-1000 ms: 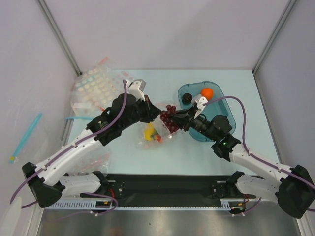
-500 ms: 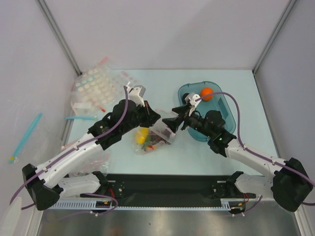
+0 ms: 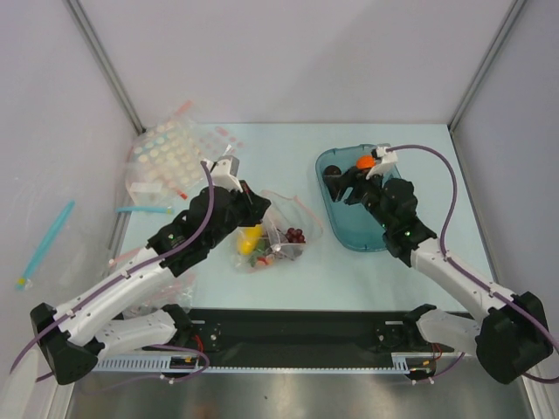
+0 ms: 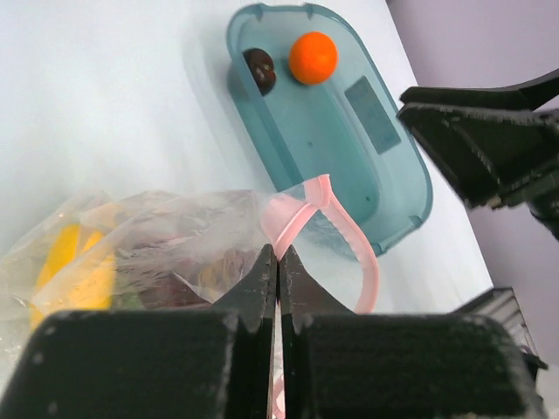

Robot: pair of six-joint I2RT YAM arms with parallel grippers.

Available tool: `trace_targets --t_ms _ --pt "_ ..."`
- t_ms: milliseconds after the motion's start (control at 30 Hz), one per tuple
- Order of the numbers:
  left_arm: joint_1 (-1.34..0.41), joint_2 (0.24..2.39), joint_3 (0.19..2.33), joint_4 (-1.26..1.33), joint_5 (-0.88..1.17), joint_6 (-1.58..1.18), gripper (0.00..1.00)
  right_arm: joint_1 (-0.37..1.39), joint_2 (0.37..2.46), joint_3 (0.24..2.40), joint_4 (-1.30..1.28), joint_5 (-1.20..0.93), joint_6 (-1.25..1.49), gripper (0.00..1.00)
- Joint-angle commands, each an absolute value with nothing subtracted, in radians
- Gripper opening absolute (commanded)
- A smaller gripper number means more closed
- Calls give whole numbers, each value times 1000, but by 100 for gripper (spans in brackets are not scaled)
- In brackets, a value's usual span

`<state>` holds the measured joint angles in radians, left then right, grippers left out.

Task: Place the food in the zip-top bag and seal the zipper
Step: Place the fake fruit in the zipper food storage bag, then pick up the fake fruit from the bin.

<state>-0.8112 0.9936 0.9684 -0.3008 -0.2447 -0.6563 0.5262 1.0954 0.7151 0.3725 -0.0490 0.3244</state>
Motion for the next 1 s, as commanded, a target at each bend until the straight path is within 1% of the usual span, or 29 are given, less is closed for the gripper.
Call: trace_targets --t_ms 0,100,300,400,500,700,800,967 --pt "-808 966 957 -247 -337 -672 0 409 1152 762 298 -52 477 73" --pt "-808 968 951 -244 -357 -672 0 341 1199 761 291 -81 512 81" --pt "-808 974 936 -232 -379 -675 0 295 1297 787 287 -71 546 83" --pt "-808 974 931 -229 -393 -676 0 284 1334 789 285 0 592 85" --pt "-808 979 930 -230 -396 -675 0 281 1393 790 342 67 623 86" --pt "-808 977 916 -230 -413 -695 0 281 1558 922 276 103 640 90" --pt "-808 986 920 -233 -405 -703 0 281 1632 982 265 95 647 94" --pt "-808 980 923 -239 -402 -701 0 281 1764 1109 224 48 687 95"
